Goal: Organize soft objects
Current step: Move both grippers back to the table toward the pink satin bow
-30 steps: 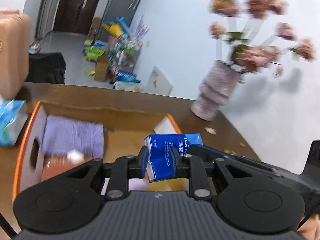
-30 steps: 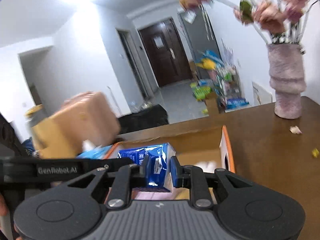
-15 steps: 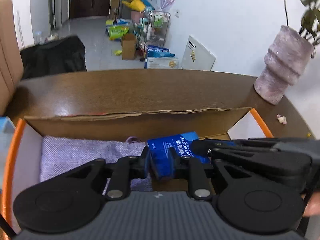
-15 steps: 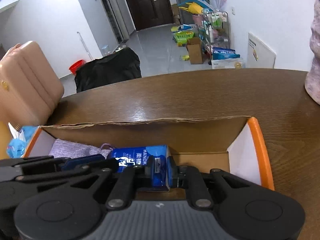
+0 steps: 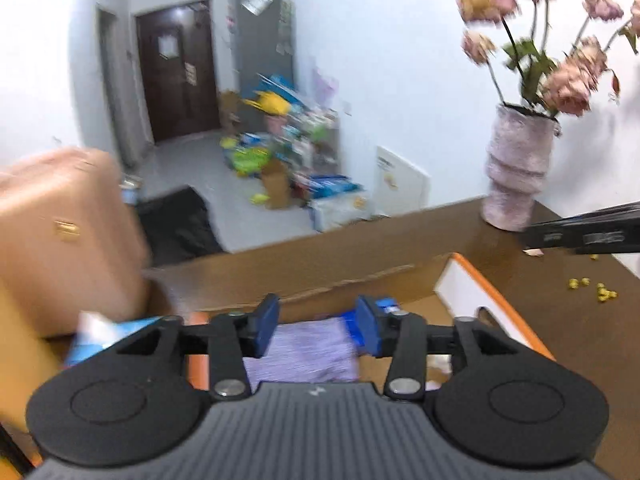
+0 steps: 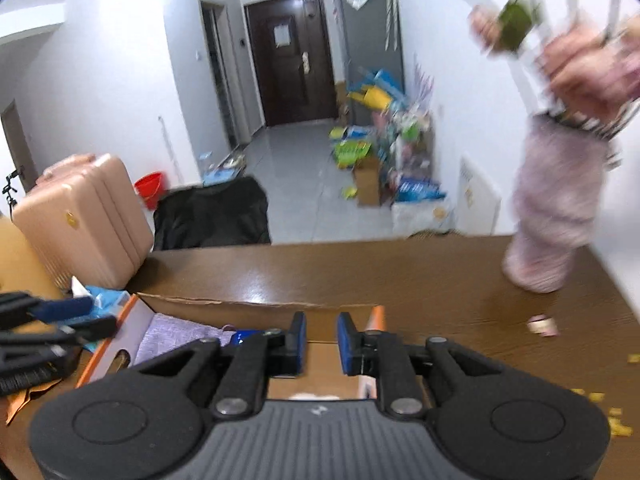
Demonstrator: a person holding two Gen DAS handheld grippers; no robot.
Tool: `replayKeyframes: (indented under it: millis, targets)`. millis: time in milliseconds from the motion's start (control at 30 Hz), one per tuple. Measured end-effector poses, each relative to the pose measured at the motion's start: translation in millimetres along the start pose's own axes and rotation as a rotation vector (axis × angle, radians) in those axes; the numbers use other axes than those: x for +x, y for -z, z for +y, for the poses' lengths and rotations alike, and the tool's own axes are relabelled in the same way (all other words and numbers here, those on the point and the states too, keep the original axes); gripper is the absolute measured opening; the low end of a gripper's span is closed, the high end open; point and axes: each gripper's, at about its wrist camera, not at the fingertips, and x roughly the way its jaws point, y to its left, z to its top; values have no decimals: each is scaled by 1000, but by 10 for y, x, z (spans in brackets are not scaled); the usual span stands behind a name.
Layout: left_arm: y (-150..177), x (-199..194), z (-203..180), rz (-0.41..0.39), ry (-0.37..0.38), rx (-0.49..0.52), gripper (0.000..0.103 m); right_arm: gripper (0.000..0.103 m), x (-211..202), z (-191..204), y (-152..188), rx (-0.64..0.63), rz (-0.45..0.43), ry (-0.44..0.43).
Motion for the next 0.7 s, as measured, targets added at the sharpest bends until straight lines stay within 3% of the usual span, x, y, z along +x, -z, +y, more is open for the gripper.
replayKeyframes:
  millis: [33,67,100,200,500,700]
  targets:
    - [3,-170,58,-21,-27,-14,67,41,-196,0,33,-8,-28,7]
    - [20,-339,107,-50,-57,-28,71,60,-337,5,66,-20,-49,21]
    - [24,-465,128,-73,-81,-33,78,68,-505,35,118,-44,-75,42]
    - [125,-854,195,-127,-137,-35,87,77,-870,83,263,-100,-124,80]
    - [428,-1672,269,-211,-141,-52,94,84,-1686,397,468,-149,-212,40]
    - [1069,-2239,223,-323,-203,-81,102,86,-2054,535,1141,-157,-326,8]
